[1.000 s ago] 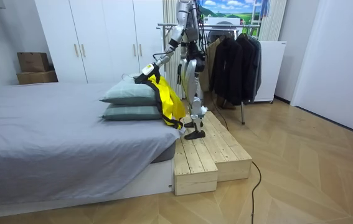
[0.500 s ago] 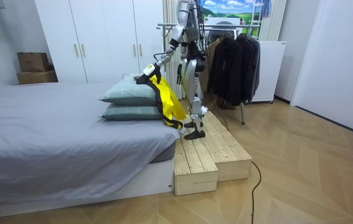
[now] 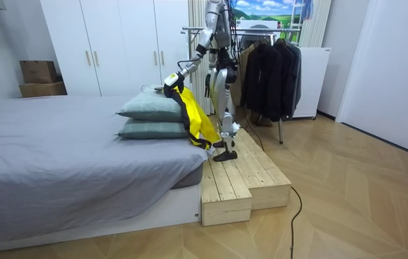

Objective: Hang clothes

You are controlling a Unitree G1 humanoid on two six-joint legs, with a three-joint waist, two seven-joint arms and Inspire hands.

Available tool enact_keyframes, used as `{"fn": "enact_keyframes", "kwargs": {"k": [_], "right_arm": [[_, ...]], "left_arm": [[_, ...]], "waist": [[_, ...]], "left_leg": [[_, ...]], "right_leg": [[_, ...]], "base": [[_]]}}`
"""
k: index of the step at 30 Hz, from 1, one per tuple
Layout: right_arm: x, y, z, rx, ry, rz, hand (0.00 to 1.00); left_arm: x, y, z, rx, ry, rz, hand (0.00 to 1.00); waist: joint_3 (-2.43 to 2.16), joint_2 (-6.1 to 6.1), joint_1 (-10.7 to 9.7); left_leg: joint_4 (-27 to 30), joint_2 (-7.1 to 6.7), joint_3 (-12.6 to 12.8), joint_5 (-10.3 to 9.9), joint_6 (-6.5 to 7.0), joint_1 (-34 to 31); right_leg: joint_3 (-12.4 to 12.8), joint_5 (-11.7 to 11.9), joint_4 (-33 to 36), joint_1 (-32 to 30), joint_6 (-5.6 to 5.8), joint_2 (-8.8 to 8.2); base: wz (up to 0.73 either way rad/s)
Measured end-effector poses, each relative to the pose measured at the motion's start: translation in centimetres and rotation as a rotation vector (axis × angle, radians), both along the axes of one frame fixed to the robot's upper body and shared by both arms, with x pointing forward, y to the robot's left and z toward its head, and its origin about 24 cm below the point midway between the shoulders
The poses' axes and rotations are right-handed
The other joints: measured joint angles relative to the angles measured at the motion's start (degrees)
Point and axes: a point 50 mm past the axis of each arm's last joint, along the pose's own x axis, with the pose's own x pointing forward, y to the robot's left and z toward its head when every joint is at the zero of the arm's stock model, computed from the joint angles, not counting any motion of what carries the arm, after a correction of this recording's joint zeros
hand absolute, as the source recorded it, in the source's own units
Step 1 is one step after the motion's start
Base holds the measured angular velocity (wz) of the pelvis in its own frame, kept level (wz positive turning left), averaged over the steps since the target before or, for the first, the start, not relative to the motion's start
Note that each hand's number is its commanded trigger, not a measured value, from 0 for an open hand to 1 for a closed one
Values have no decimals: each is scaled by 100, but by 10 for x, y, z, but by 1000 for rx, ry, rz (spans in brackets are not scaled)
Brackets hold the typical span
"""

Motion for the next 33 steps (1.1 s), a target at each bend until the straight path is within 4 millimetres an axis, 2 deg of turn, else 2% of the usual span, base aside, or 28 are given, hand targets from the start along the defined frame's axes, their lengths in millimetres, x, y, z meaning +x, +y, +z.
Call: {"fn": "enact_keyframes", "kwargs": {"k": [23, 33], "right_arm": [[2, 2, 0, -8, 12, 9, 0], [0, 2, -1, -11, 6, -4, 0]], "left_arm": [[-2, 0, -1, -21, -10, 23, 100], [1, -1, 4, -27, -81, 34, 100]], "waist": [[-7, -8, 11], [-17, 59, 23]], "left_leg": [[12, -6, -14, 0, 0, -11], [17, -4, -12, -1, 0, -11]], "right_leg": [[-1, 0, -11, 6, 0, 1], [0, 0, -12, 2, 0, 1]], "base": [[0], [0]]}}
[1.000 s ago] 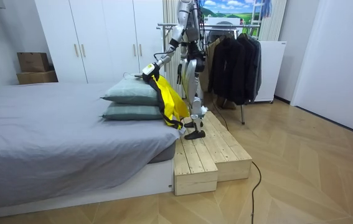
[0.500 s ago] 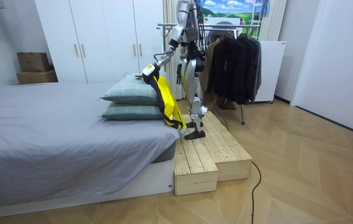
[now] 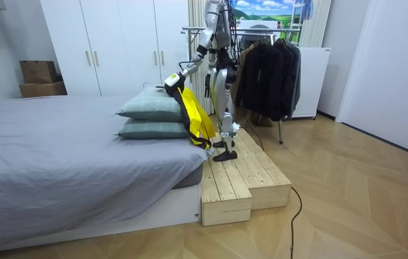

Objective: Hang clothes

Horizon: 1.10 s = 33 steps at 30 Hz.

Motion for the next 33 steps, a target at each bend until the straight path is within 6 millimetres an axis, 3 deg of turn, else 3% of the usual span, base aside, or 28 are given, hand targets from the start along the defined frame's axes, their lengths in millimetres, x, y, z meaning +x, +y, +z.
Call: {"fn": "enact_keyframes", "kwargs": {"k": [3, 9, 18, 23, 27, 29, 33], "right_arm": [[-1, 0, 0, -11, 1, -3, 0], [-9, -2, -2, -26, 5, -15, 0], [-21, -3, -4, -26, 24, -64, 0], [-27, -5, -5, -24, 34, -80, 0], [-36, -5, -6, -16, 50, -118, 0], [-40, -5, -7, -10, 53, -141, 0], [-50, -6, -7, -9, 68, -158, 0]], "left_arm": [[1, -1, 2, 2, -27, 0, 100], [7, -4, 11, 15, -100, -30, 100], [3, -8, 26, 4, -258, -37, 100], [11, -16, 47, -2, -379, -75, 100], [15, -17, 65, -3, -498, -56, 100], [14, -16, 75, -8, -572, -39, 100], [15, -18, 88, -17, -646, -38, 100]], "waist": [[-29, 60, 5], [-31, 147, 63], [-36, 148, 189], [-46, 155, 273], [-110, 165, 286], [-164, 166, 280], [-200, 162, 279]], "left_leg": [[12, -2, -9, 0, 0, 15], [76, -3, -39, 0, 0, 13], [89, -9, -151, -2, -3, 209], [120, -12, -210, -2, -2, 246], [81, -20, -245, -2, -2, 481], [-11, -20, -259, -2, -3, 695], [-16, -30, -319, -3, -5, 836]], "right_leg": [[3, 2, 1, 24, -3, -1], [-19, 5, -3, 66, -8, 2], [-160, 8, -14, 314, -14, 11], [-162, 26, -2, 368, -40, 21], [-155, 25, -21, 610, -38, 20], [-154, 24, -23, 784, -37, 24], [-172, 24, -36, 944, -36, 26]], "base": [[0], [2], [6], [1], [3], [3], [7]]}}
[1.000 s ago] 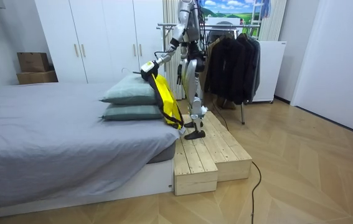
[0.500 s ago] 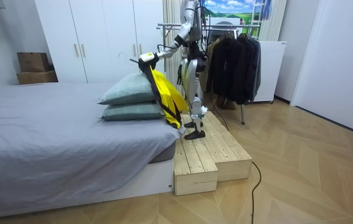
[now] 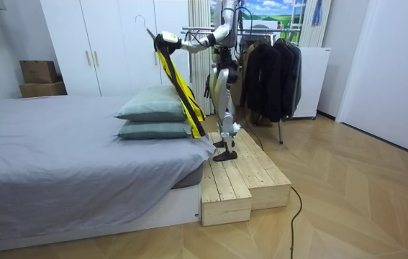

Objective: Hang clothes

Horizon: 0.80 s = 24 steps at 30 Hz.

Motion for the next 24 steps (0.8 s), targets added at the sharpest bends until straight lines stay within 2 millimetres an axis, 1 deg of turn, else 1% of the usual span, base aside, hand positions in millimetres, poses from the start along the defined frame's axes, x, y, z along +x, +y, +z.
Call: {"fn": "enact_keyframes", "kwargs": {"k": [2, 6, 13, 19, 20, 22, 24], "right_arm": [[-3, -1, 0, 0, 3, -27, 0], [-12, -2, -1, 4, 12, -70, 0], [-16, -3, -1, 3, 13, -80, 0], [-19, -4, -1, 0, 19, -88, 0], [-20, -4, -1, -1, 21, -90, 0], [-21, -4, -1, -6, 24, -89, 0], [-22, -5, -1, -11, 27, -100, 0]], "left_arm": [[-2, -1, 5, -5, -33, -3, 100], [-4, -1, 4, -11, -39, 5, 100], [-5, 0, 6, -10, -52, 9, 100], [-5, 2, 14, -13, -94, 10, 100], [-5, 1, 14, -13, -95, 10, 100], [-5, 1, 16, -13, -103, 8, 100], [-5, 0, 19, -15, -118, 4, 100]], "waist": [[3, -9, 8], [3, -4, 6], [3, -3, 4], [7, -3, 1], [15, -7, 0], [15, -7, 5], [40, -15, 2]], "left_leg": [[-19, -14, 3, -1, 0, 73], [6, -11, 4, 0, -2, 130], [10, -18, 9, 0, -1, 130], [-5, -15, 12, -4, -8, 140], [-4, -12, 12, -5, -9, 175], [-3, -6, 13, -15, -25, 196], [-45, -2, 57, -16, -27, 242]], "right_leg": [[2, 0, -81, 89, -1, -2], [12, -1, -103, 136, -2, 3], [36, 5, -158, 157, -11, 4], [27, 4, -174, 203, -9, 3], [26, 4, -173, 244, -9, 4], [24, 4, -171, 260, -9, 7], [35, 4, -170, 287, -9, 9]], "base": [[0], [0], [0], [0], [0], [0], [0]]}}
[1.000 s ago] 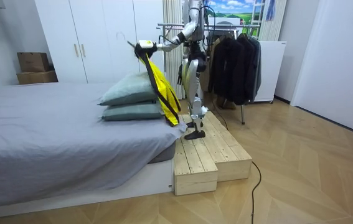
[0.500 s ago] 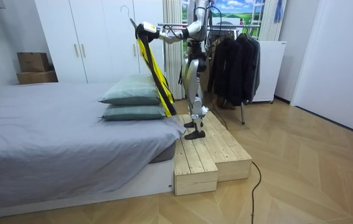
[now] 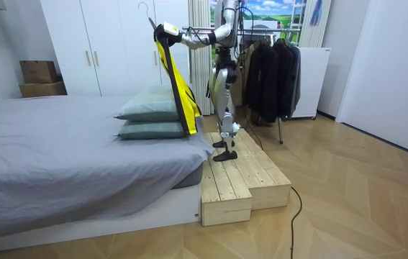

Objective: Hang clothes

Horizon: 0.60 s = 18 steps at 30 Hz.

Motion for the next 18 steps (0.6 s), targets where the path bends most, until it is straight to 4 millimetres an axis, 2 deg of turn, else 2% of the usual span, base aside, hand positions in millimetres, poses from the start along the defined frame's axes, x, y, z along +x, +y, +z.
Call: {"fn": "enact_keyframes", "kwargs": {"k": [5, 13, 18], "right_arm": [[-3, -3, 0, -43, 25, 41, 0], [-7, -18, 4, -166, 109, 150, 0], [12, -40, 12, -323, 101, 234, 0]], "left_arm": [[-3, 1, -2, 1, 9, 2, 100], [-5, 4, -4, 49, 12, 3, 100], [-8, 10, 0, 72, 0, 6, 100]], "waist": [[29, -8, 1], [36, -24, 0], [39, -109, -2]], "left_leg": [[-146, 1, 51, 0, 0, 109], [-138, 0, 96, 1, 2, 117], [-124, 3, 118, 2, 4, 108]], "right_leg": [[56, 0, 1, 21, 0, 1], [127, 0, 14, 10, 0, 2], [144, -3, 27, -14, 5, 1]], "base": [[-5], [-4], [-2]]}}
